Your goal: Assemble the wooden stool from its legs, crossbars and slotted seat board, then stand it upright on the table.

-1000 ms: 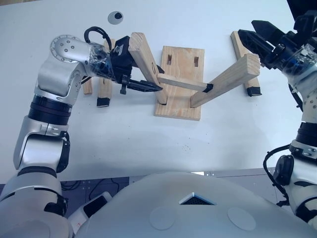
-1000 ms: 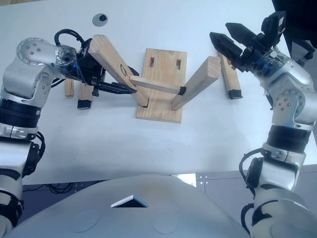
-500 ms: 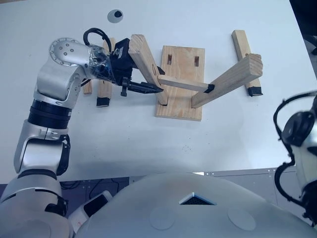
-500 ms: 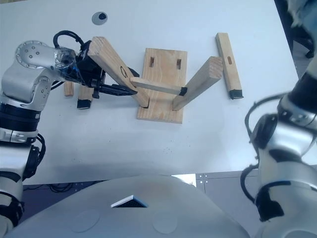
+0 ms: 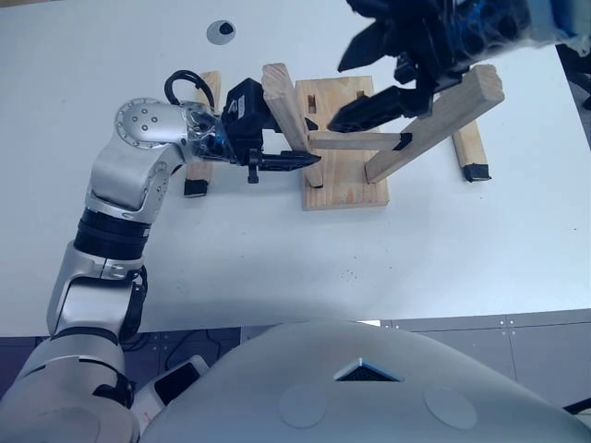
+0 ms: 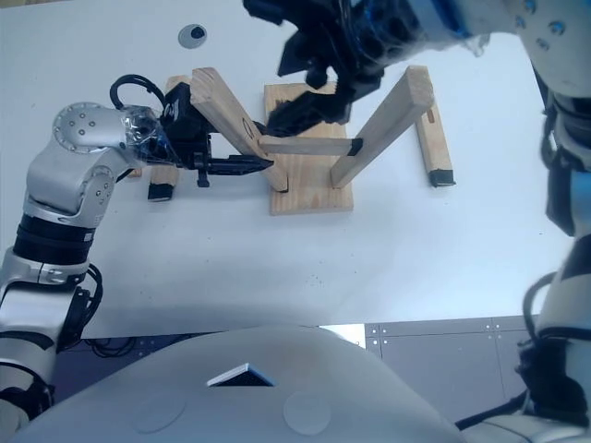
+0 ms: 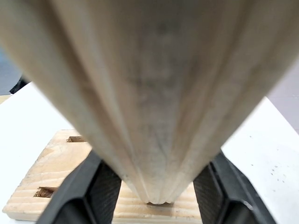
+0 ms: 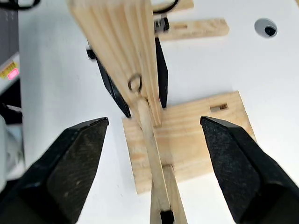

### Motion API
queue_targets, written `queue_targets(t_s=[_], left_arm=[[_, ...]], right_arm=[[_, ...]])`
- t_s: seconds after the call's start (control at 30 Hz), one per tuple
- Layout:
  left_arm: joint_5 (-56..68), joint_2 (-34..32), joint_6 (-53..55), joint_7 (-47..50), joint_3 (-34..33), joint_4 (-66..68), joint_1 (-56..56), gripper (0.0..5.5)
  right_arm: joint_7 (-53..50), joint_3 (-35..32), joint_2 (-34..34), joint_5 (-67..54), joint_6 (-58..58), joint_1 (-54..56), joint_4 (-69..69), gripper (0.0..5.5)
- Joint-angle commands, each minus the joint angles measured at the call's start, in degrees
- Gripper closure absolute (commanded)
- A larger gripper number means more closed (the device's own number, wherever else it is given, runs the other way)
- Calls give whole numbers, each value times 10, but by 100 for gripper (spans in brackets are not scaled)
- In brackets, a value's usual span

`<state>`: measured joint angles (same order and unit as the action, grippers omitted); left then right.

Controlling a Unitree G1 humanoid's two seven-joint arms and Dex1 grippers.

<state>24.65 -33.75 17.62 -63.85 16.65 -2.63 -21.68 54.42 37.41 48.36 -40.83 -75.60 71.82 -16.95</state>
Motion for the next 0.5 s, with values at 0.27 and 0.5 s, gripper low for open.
queue_targets(t_s=[0.27,0.5], left_arm=[[-43,0,51,21,35,6,29,349],[-44,-1,53,22,33,15,27,349]], right_arm=[[67,142,-21,190,129,-34,17,225],[76,139,-38,237,141,-74,26,327]])
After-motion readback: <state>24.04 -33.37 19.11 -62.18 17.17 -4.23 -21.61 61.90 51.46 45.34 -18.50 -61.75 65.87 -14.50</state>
